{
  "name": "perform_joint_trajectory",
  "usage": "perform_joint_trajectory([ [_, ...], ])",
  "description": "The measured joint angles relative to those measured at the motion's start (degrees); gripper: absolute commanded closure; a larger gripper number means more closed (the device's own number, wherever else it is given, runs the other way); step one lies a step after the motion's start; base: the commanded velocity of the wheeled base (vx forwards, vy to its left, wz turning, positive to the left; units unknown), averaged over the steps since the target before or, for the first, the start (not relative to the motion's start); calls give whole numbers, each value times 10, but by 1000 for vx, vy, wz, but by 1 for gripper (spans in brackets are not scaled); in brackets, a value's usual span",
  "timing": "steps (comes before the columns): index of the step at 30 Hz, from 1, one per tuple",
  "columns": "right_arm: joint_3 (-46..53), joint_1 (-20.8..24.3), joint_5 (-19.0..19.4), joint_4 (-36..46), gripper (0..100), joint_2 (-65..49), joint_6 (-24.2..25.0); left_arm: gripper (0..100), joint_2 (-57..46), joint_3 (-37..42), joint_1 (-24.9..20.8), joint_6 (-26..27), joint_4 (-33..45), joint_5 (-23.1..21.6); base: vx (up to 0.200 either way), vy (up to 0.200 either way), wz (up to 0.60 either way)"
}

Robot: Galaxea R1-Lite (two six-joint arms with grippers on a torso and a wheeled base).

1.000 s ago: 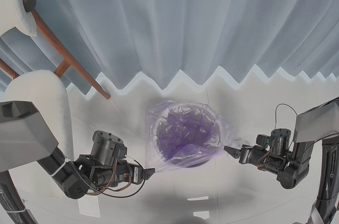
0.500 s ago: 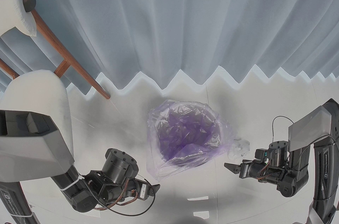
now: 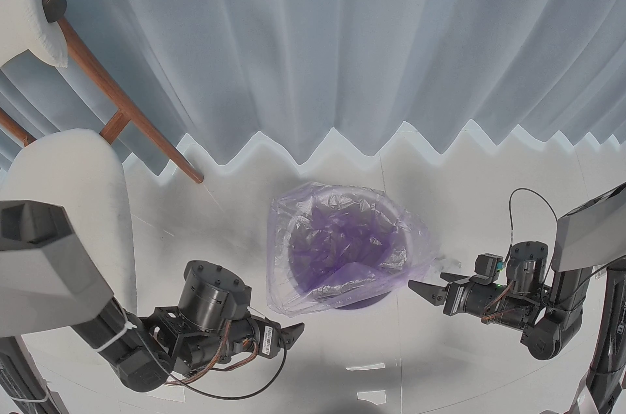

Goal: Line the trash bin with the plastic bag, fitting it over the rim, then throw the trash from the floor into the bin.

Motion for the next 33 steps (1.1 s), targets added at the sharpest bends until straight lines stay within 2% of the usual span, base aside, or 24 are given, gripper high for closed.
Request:
perform_joint_trajectory([
  [6,-14,2,-1,0,0,-12,1,0,-54,-12,5,-33,0,-23,0,0,0],
  [10,-34,3,-6,27,0,-15,1,0,-72,-35,21,-45,7,-22,0,0,0],
  [16,-100,2,-38,140,0,-17,1,0,-41,-76,38,-47,34,16,0,0,0],
  [22,-182,3,-60,237,0,-17,0,0,4,-109,43,-46,55,33,0,0,0],
  [26,-206,3,-64,249,0,-17,-1,0,25,-116,41,-45,61,36,0,0,0],
  [33,-189,9,-64,250,0,-16,-5,0,37,-94,37,-26,77,38,0,0,0],
])
